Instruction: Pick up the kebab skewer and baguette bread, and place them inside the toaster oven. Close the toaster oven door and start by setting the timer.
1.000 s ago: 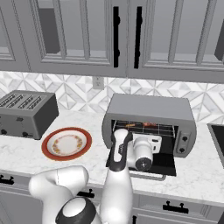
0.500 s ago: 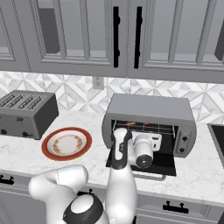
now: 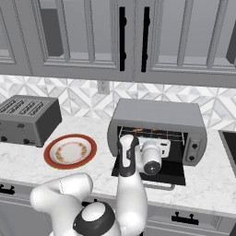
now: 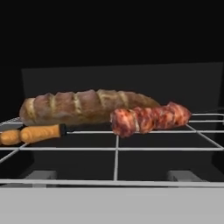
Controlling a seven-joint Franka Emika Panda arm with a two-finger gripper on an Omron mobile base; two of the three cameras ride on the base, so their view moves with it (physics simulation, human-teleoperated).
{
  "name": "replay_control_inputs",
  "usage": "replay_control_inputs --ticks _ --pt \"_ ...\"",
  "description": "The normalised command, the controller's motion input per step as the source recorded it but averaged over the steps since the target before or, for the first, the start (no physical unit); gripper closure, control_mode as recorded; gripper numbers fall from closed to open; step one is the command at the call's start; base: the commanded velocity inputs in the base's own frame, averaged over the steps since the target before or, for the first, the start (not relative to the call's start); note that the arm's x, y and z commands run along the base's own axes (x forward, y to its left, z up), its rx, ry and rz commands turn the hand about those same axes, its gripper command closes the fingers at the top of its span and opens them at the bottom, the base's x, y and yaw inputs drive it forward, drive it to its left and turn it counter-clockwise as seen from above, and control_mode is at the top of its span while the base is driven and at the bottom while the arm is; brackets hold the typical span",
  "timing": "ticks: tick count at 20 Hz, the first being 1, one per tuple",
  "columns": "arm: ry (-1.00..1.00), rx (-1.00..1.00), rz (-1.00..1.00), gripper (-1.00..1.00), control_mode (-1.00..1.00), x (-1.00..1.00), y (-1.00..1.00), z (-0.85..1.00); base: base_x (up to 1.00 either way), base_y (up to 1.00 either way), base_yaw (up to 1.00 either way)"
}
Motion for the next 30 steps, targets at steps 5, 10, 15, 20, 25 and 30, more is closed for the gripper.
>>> replay_control_inputs --ticks 5,10,15,20,25,30 --pt "0.0 0.0 0.0 -1.0 -1.0 -0.22 0.0 0.0 0.0 0.0 0.0" --pt "0.0 0.0 0.0 -1.0 -1.0 -0.62 -0.1 0.01 0.0 0.0 0.0" --pt "0.01 0.0 0.0 -1.0 -1.0 -0.59 -0.35 0.27 0.0 0.0 0.0" --pt "0.08 0.0 0.0 -1.0 -1.0 -0.49 -0.48 0.38 0.0 0.0 0.0" --pt "0.07 0.0 0.0 -1.0 -1.0 -0.75 -0.39 0.02 0.0 0.0 0.0" --pt "0.05 0.0 0.0 -1.0 -1.0 -0.86 -0.39 0.0 0.0 0.0 0.0"
